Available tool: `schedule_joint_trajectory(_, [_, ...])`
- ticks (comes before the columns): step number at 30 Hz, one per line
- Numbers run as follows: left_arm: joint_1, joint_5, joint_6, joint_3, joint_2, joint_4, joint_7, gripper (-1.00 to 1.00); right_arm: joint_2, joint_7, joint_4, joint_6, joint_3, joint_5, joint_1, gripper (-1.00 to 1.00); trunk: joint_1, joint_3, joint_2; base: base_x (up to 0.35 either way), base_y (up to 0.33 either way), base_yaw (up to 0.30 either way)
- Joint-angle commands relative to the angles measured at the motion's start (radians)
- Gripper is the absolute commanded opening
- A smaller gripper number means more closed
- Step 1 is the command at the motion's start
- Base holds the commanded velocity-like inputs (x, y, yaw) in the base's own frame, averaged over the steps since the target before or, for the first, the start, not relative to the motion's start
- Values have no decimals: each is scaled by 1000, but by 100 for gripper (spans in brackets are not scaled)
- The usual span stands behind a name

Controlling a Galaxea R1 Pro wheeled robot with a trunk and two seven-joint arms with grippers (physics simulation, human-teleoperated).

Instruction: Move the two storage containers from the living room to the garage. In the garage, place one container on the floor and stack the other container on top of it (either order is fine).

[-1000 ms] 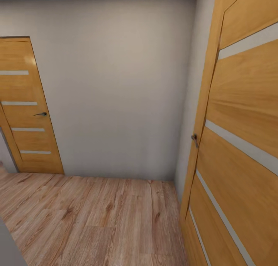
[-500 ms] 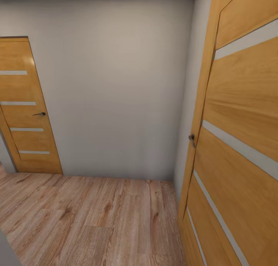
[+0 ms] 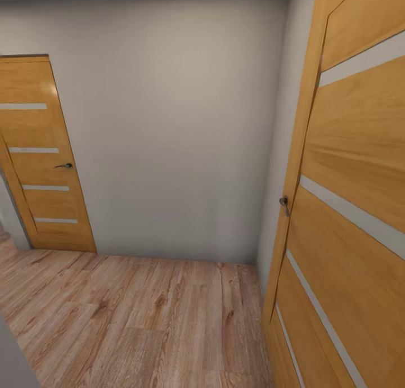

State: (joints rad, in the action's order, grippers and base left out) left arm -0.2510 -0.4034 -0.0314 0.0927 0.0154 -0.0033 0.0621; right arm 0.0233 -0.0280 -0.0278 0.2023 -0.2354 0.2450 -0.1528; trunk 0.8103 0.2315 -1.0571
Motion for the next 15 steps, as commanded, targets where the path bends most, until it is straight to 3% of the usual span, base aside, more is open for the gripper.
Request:
schedule_joint_trajectory(1, [-1,-8,-2,9,0,0,3,100,0,-1,-3,5,-9,8,-1,100,0,1,-1,0,0,11])
schedule_joint_trajectory(7, [-1,-8,-2,8,0,0,3,100,1,0,-3,4,-10,6,-2,100,0,1,-1,0,0,4])
schedule_joint_trajectory(9, [-1,-9,-2,9,1,0,2,100,0,0,-3,3,-9,-14,-2,100,0,1,-1,39,0,0])
schedule_joint_trajectory(15, [-1,-9,-1,8,3,1,2,100,0,0,-3,5,-9,-36,-2,100,0,1,-1,215,0,0])
